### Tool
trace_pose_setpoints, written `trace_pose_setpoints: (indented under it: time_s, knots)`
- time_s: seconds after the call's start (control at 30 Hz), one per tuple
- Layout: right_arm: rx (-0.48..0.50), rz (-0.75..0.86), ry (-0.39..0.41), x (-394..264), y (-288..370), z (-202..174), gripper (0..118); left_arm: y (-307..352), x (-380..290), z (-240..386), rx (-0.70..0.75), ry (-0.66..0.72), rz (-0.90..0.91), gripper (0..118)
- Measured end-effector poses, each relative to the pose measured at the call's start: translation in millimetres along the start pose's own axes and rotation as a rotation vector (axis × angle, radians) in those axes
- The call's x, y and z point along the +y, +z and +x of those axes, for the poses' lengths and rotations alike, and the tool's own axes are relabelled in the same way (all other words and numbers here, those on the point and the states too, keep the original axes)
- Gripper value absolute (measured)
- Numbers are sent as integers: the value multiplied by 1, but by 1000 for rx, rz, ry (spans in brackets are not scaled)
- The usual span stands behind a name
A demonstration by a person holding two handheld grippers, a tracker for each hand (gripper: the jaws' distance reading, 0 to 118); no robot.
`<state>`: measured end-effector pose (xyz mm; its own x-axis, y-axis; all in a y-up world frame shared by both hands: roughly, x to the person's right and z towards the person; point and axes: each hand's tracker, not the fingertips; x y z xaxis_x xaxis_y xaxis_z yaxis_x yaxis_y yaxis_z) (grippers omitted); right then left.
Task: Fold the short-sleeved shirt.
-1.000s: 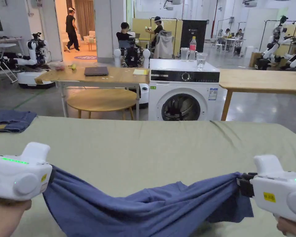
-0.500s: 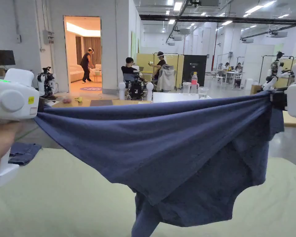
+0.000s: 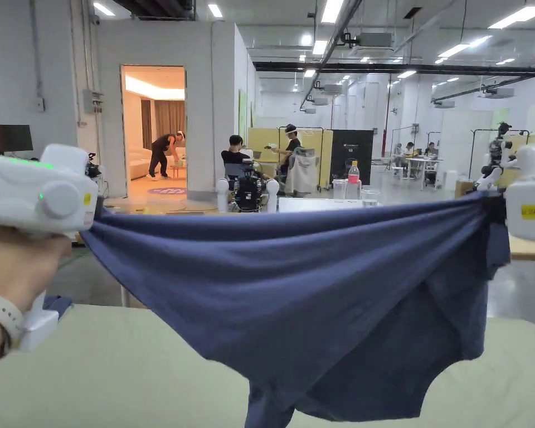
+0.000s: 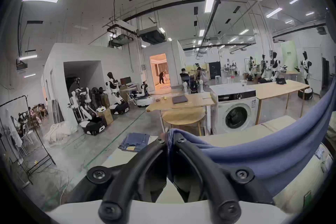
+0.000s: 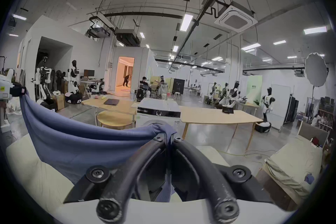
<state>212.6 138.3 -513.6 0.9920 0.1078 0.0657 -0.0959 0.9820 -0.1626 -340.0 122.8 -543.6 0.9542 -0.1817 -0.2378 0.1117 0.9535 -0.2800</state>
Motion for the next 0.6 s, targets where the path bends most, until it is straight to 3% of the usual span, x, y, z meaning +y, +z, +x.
trace_pose_setpoints:
  time_s: [0.23,0.4,0.6]
  knots:
    - [-5,-42,-8,-75,8,0,1,2,-74,17,-12,-34,-80,0]
    - [21,-87,72,-128,68,2,1,56,-130,11,-69,-11,-83,0]
    - [80,-243,73,-228,142,-2,1,123,-244,-8,-122,53,-262,0]
